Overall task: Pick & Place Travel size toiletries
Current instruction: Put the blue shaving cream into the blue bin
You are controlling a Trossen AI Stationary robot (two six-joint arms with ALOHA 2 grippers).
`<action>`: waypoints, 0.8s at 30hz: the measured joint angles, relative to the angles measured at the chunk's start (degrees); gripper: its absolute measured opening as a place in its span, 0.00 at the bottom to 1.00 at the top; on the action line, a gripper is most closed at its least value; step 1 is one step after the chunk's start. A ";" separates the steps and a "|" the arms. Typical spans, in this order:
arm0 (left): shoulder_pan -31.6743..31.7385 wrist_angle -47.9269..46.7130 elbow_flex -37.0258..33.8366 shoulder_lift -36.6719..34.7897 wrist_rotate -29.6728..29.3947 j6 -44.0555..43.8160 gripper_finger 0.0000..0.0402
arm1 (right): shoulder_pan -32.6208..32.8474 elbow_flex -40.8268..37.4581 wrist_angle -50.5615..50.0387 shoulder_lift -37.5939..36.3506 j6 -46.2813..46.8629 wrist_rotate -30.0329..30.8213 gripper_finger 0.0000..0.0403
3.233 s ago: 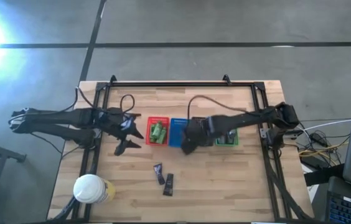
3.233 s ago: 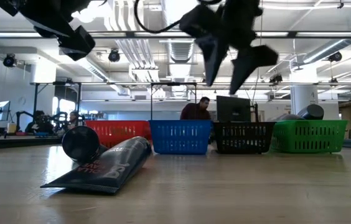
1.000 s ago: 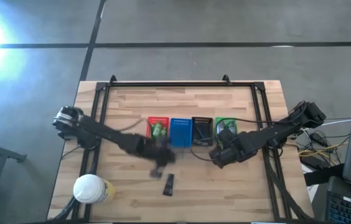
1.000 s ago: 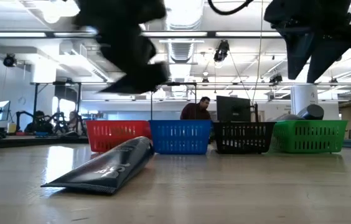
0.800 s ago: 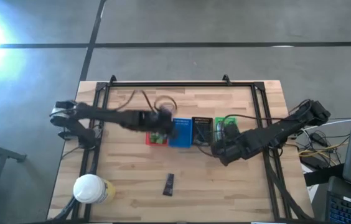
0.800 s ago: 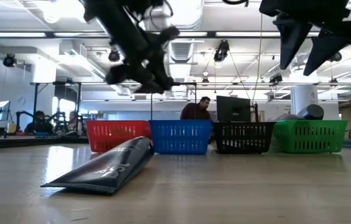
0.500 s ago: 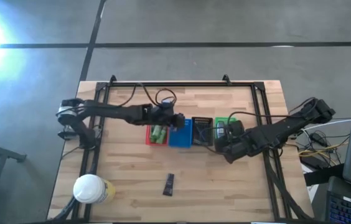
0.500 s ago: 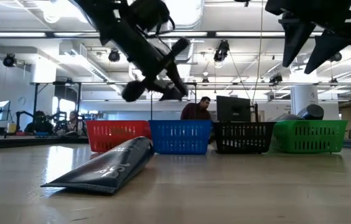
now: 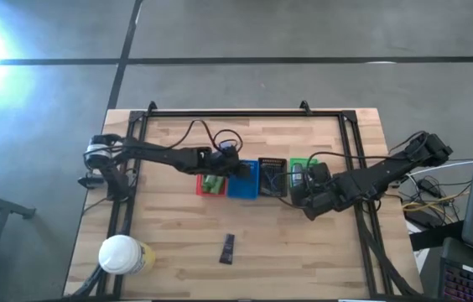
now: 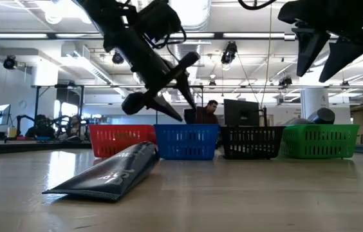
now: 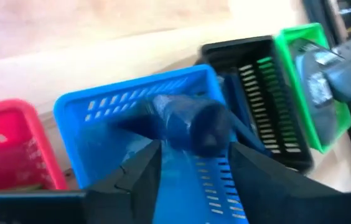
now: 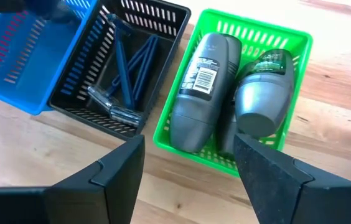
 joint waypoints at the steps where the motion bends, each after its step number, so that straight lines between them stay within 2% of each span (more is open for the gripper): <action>1: 0.00 -0.11 0.12 -0.56 0.47 1.06 0.49 | 0.00 0.00 0.02 -0.02 -0.02 0.00 0.61; 7: -1.79 -4.62 0.45 -4.80 4.25 9.61 0.56 | -0.02 0.59 -0.09 -0.02 -1.19 0.00 0.65; 10: -3.51 -7.44 0.44 -5.56 6.37 16.26 0.56 | -0.10 0.63 -0.11 0.00 -1.57 -0.01 0.67; 15: -6.44 -10.85 0.31 -5.60 6.54 18.22 0.55 | -0.11 0.15 -0.09 0.00 -1.45 -0.04 0.69; 19: -10.13 -11.03 0.67 -5.92 7.25 24.91 0.55 | -0.13 0.13 -0.06 -0.02 -1.41 -0.44 0.70; 24: -13.88 -15.67 1.79 -5.50 7.53 18.40 0.57 | -0.13 0.16 -0.05 -0.02 -1.52 -1.86 0.72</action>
